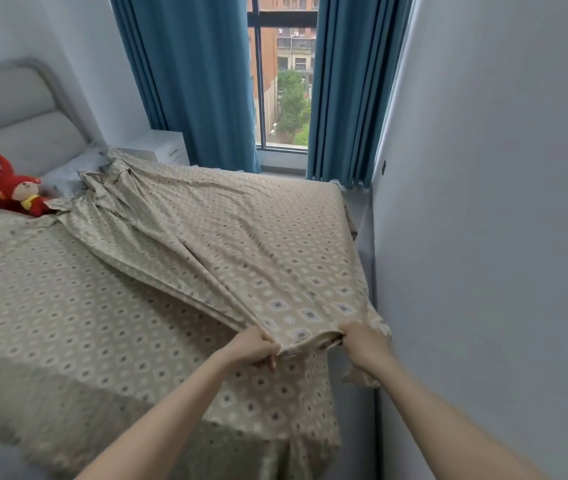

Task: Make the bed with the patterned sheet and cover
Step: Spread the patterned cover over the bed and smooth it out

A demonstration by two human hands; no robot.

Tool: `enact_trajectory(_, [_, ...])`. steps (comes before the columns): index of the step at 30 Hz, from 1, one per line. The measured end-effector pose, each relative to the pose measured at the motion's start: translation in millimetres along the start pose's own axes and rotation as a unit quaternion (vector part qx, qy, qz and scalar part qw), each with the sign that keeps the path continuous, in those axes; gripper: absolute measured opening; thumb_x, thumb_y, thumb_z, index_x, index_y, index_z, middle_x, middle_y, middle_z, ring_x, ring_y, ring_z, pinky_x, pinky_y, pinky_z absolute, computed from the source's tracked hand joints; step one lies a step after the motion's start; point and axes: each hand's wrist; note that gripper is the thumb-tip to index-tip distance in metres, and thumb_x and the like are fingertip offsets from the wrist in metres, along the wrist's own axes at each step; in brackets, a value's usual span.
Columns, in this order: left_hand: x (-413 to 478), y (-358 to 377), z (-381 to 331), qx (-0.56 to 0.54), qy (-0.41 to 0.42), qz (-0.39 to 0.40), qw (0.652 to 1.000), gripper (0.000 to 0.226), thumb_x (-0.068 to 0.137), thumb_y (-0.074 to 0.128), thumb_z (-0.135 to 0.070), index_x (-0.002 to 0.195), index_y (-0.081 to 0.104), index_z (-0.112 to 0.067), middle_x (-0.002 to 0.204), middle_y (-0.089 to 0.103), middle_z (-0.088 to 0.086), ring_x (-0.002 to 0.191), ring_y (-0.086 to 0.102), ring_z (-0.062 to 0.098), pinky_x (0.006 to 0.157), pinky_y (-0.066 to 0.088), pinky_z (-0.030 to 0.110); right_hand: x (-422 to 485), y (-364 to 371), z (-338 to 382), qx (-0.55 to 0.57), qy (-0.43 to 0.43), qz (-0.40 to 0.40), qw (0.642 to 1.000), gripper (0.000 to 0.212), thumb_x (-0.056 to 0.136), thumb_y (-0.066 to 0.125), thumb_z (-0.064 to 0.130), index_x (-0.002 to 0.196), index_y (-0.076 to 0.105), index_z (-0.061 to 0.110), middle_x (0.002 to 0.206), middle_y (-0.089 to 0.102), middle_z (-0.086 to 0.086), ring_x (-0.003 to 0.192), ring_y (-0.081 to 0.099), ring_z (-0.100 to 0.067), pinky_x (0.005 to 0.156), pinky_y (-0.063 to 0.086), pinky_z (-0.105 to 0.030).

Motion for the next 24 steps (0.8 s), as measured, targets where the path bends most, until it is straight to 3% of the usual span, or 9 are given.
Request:
enact_trajectory(8, [14.9, 77.7, 49.6, 0.049, -0.044, 0.019, 0.998, 0.041, 0.080, 0.047, -0.016, 0.040, 0.053, -0.019, 0.048, 0.063, -0.006, 0.050, 0.050, 0.005, 0.061, 0.045, 0.022, -11.4, 95.7, -40.0, 0.003, 0.013, 0.075, 0.997, 0.026, 0.087, 0.033, 0.002, 0.085, 0.049, 0.022, 0.106, 0.062, -0.008, 0.097, 0.057, -0.027, 0.071, 0.036, -0.029])
enact_trajectory(15, [48.2, 136.7, 110.6, 0.088, -0.091, 0.065, 0.990, 0.045, 0.084, 0.046, -0.013, 0.040, 0.051, -0.021, 0.044, 0.058, -0.009, 0.042, 0.047, 0.001, 0.050, 0.038, 0.013, -9.7, 186.0, -61.5, -0.009, 0.047, 0.148, 0.988, 0.036, 0.089, 0.039, 0.002, 0.119, 0.052, 0.018, 0.116, 0.055, -0.011, 0.106, 0.055, -0.030, 0.078, 0.044, -0.031])
enact_trajectory(20, [85.9, 176.7, 160.5, 0.132, -0.132, 0.118, 0.975, 0.042, 0.085, 0.044, -0.012, 0.043, 0.048, -0.019, 0.037, 0.054, -0.012, 0.045, 0.046, 0.004, 0.056, 0.041, 0.019, 0.3, 246.5, -69.1, 0.025, 0.076, 0.192, 0.978, 0.020, 0.085, 0.036, -0.001, 0.090, 0.048, 0.015, 0.098, 0.051, -0.009, 0.098, 0.054, -0.027, 0.070, 0.040, -0.029])
enact_trajectory(24, [111.4, 210.3, 201.7, 0.145, -0.170, 0.135, 0.965, 0.043, 0.085, 0.043, -0.011, 0.043, 0.047, -0.018, 0.035, 0.052, -0.010, 0.044, 0.043, 0.005, 0.053, 0.039, 0.021, 7.9, 300.5, -78.2, 0.058, 0.101, 0.222, 0.968, 0.014, 0.085, 0.036, 0.002, 0.082, 0.045, 0.013, 0.087, 0.048, -0.005, 0.079, 0.048, -0.020, 0.061, 0.034, -0.024])
Point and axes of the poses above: each hand's wrist, its own x-axis towards the middle knuckle, its own y-axis out of the palm, z = x × y
